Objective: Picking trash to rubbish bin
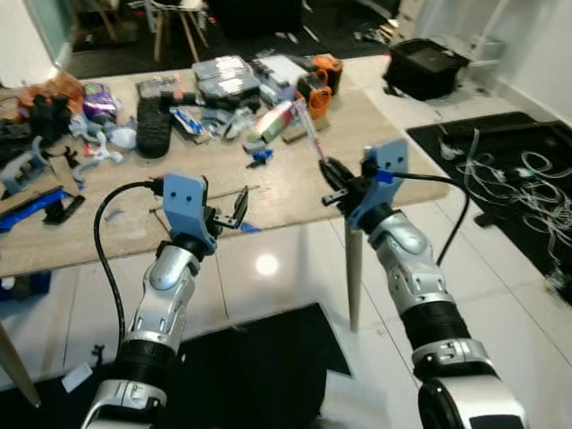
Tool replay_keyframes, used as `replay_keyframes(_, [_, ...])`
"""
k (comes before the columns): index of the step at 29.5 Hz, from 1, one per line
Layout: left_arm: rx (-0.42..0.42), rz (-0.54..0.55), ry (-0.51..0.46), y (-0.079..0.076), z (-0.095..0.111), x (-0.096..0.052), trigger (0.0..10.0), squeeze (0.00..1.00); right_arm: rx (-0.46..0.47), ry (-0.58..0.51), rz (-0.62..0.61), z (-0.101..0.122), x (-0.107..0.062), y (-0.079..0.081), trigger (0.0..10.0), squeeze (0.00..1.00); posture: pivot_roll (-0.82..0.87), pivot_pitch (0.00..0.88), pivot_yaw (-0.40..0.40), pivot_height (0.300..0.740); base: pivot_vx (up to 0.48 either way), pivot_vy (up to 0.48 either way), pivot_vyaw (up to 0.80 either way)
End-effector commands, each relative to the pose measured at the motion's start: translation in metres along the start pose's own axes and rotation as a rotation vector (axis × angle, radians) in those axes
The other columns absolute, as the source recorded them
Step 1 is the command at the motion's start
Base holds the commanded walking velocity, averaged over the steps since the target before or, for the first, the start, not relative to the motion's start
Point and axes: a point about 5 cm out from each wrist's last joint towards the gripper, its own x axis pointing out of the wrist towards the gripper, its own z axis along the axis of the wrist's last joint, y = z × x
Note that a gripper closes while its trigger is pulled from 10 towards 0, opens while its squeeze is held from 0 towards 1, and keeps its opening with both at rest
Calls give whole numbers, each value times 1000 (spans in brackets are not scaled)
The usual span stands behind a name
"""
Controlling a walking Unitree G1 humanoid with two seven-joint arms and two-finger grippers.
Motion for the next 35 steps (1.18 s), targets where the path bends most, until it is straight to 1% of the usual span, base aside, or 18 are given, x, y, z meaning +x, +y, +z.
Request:
replay_keyframes(1, [6,-8,3,-1,-1,0,10000,0,2,-2,17,-1,2,5,10000,0,31,0,-32,740,-322,0,0])
replay_keyframes(5, [6,-8,3,-1,-1,0,10000,0,3,-1,16,-1,1,5,10000,0,32,0,-35,740,-320,0,0])
replay_keyframes(10, [-2,-13,1,-2,-2,0,10000,0,-3,20,19,-3,2,4,10000,0,31,0,-35,740,0,0,-251])
replay_keyframes(35, [2,-30,6,-2,-1,1,10000,0,13,31,22,-3,3,4,10000,0,33,0,-33,740,0,0,-800])
